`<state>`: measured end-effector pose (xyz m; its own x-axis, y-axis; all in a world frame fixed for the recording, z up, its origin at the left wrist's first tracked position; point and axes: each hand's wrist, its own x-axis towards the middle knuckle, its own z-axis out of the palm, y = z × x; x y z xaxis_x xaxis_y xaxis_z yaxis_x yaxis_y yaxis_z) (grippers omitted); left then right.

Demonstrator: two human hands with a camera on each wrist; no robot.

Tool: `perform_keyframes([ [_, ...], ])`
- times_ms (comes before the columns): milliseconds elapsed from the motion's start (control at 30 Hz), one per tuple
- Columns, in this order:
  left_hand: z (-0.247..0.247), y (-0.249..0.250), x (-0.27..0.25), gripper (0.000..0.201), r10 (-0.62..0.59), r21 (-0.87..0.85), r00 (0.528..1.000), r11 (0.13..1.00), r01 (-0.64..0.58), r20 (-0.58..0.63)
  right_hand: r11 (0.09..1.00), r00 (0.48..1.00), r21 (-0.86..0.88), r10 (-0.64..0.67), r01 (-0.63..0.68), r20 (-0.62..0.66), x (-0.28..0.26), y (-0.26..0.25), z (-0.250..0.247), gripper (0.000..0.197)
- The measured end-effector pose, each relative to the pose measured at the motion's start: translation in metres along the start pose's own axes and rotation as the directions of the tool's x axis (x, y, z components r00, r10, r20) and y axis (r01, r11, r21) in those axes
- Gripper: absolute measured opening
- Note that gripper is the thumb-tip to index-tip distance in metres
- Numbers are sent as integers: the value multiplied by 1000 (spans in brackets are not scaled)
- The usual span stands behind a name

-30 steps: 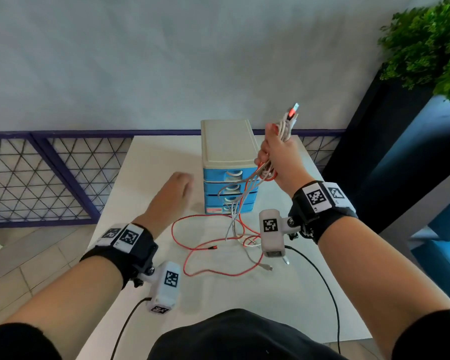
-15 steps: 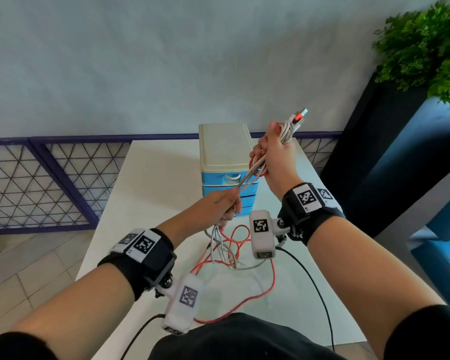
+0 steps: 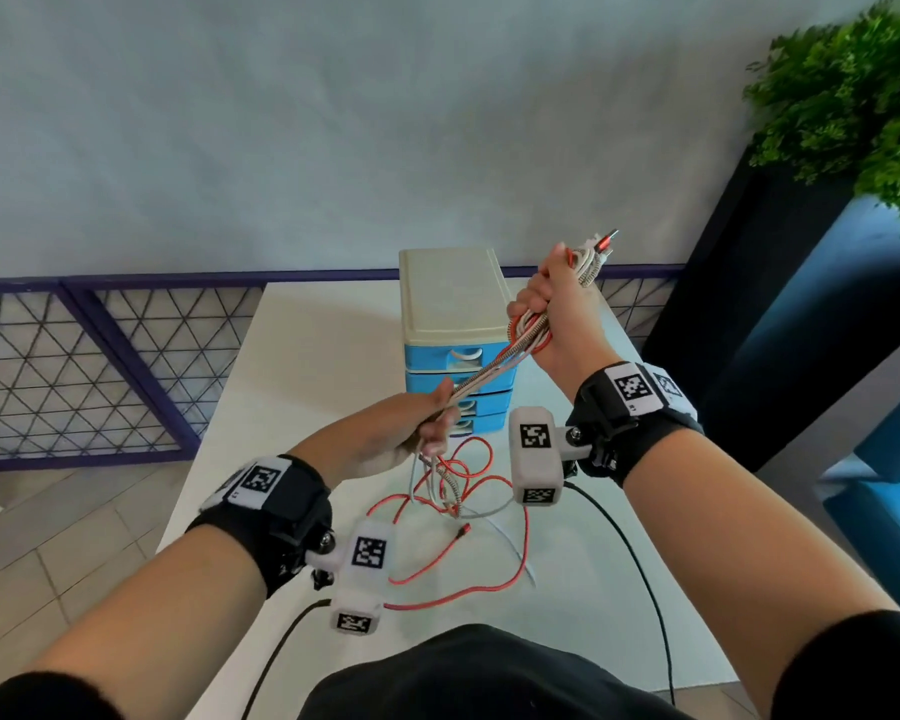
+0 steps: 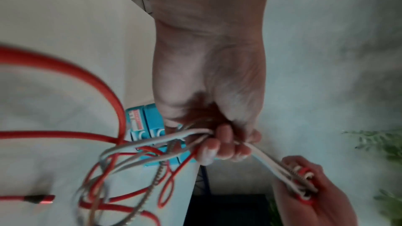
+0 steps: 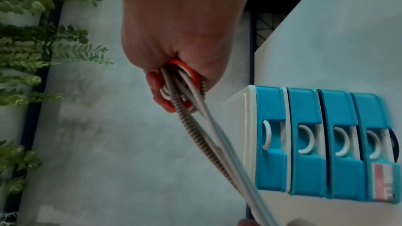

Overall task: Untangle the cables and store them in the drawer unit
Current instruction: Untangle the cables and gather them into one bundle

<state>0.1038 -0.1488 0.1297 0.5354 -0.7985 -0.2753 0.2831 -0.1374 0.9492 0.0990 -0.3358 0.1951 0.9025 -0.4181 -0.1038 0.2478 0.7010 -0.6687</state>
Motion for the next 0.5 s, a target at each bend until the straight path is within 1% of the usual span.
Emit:
perform_keyframes([
  [33,-2,2,0,37,4,68,1000,998,-3,-21,999,1000,-37,17,-16,16,-1,0,-2,37],
  [67,-1,6,-1,37,19,212,998,977,-6,-58,995,999,-94,41,-38,36,-3,0,-3,35],
  [100,-2,9,0,38,50,394,993,919,-2,-110,982,996,-178,68,-56,58,-4,1,-4,34],
  [133,-1,13,1,38,101,555,982,832,4,-159,956,992,-288,93,-65,84,-5,0,-4,32],
  [167,-2,15,3,36,152,675,969,738,20,-195,906,987,-420,112,-55,112,-6,0,-3,29],
  [200,-2,18,5,34,187,757,957,652,47,-220,825,981,-564,129,-25,145,-7,-1,-3,26],
  [233,-2,19,6,34,217,820,944,566,85,-248,719,973,-694,150,15,176,-8,-1,-3,23],
  [267,0,22,7,33,257,870,928,479,121,-271,612,963,-790,181,48,199,-10,-2,-2,21],
  [300,2,25,7,31,309,907,911,399,137,-274,530,954,-846,219,62,207,-13,-1,-1,20],
  [333,3,29,6,28,365,931,894,341,129,-258,482,944,-874,258,59,206,-14,0,-1,20],
  [367,4,32,5,24,411,945,881,310,105,-233,449,934,-892,296,50,201,-16,1,0,21],
  [433,5,37,3,18,469,954,866,298,31,-175,373,916,-927,354,49,191,-19,2,1,22],
  [467,6,38,2,15,495,949,857,314,-18,-147,349,904,-936,384,46,187,-20,2,0,23],
  [500,5,38,1,12,515,934,848,350,-72,-127,355,887,-935,422,26,185,-21,2,0,24],
])
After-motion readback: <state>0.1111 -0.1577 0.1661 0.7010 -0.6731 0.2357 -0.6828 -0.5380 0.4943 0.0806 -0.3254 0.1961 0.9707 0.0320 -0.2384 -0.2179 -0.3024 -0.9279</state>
